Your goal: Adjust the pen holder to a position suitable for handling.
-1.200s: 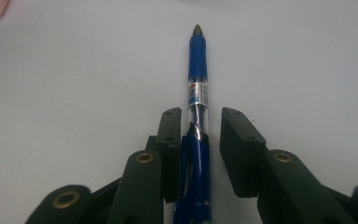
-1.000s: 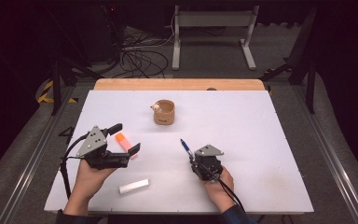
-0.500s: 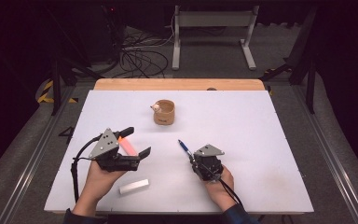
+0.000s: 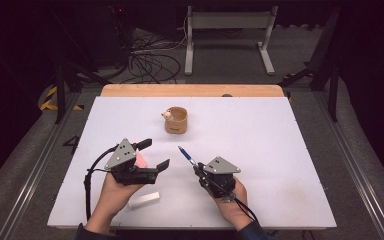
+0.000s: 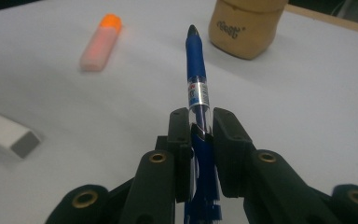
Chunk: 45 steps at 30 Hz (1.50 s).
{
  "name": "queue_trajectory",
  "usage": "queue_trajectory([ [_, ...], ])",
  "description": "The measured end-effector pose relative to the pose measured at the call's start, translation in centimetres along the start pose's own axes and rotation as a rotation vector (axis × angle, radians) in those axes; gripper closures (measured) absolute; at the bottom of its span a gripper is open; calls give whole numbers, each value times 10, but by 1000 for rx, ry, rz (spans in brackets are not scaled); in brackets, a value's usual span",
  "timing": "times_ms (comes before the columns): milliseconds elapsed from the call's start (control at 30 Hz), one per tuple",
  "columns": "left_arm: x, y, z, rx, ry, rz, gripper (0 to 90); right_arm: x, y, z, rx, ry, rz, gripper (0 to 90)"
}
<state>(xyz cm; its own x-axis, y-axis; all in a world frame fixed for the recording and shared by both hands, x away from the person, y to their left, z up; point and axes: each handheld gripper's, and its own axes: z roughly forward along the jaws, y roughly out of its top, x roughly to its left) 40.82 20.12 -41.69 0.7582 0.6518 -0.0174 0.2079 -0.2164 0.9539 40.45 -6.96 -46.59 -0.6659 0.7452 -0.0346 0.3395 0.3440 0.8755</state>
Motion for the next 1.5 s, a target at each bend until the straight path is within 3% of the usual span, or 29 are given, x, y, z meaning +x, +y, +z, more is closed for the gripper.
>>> queue_trajectory([
  [367, -9, -6, 18, 13, -22, -72, 161, 10, 11, -15, -122, 71, -32, 785],
  [900, -10, -10, 25, 12, -83, -182, 255, 24, 13, -20, -188, 101, -89, 785],
  [1133, -11, -10, 24, -6, -97, -186, 321, 29, 13, -21, -206, 122, -122, 784],
  [1400, -15, -9, 23, -36, -98, -153, 530, 30, 12, -19, -199, 102, -131, 785],
  [1500, -16, -9, 21, -55, -100, -160, 601, 31, 12, -19, -196, 98, -135, 786],
])
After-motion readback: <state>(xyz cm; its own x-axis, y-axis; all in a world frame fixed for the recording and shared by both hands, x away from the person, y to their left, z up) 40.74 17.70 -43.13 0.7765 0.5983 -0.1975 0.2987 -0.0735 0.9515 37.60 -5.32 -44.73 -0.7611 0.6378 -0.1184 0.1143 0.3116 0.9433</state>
